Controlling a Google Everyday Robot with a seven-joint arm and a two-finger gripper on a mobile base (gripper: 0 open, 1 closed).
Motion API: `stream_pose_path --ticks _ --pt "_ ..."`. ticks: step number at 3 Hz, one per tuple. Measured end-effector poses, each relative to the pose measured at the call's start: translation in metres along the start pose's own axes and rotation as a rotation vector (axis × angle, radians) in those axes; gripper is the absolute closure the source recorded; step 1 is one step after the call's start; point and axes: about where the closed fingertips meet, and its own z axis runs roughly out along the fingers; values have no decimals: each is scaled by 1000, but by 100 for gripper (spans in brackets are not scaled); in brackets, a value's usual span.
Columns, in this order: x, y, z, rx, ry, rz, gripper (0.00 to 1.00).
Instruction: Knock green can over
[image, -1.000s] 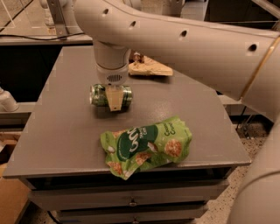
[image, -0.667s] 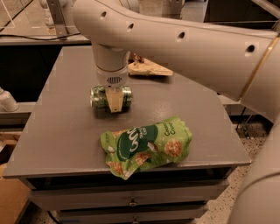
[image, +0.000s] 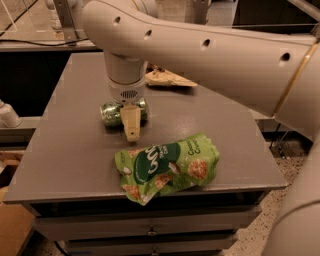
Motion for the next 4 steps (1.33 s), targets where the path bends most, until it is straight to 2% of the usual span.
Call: stream_pose_path --ticks 1,3,4 --pt "-1 1 -1 2 -22 9 0" --pt "19 -2 -18 40 -187 158 0" --pt "25 -3 -23 50 -230 198 0"
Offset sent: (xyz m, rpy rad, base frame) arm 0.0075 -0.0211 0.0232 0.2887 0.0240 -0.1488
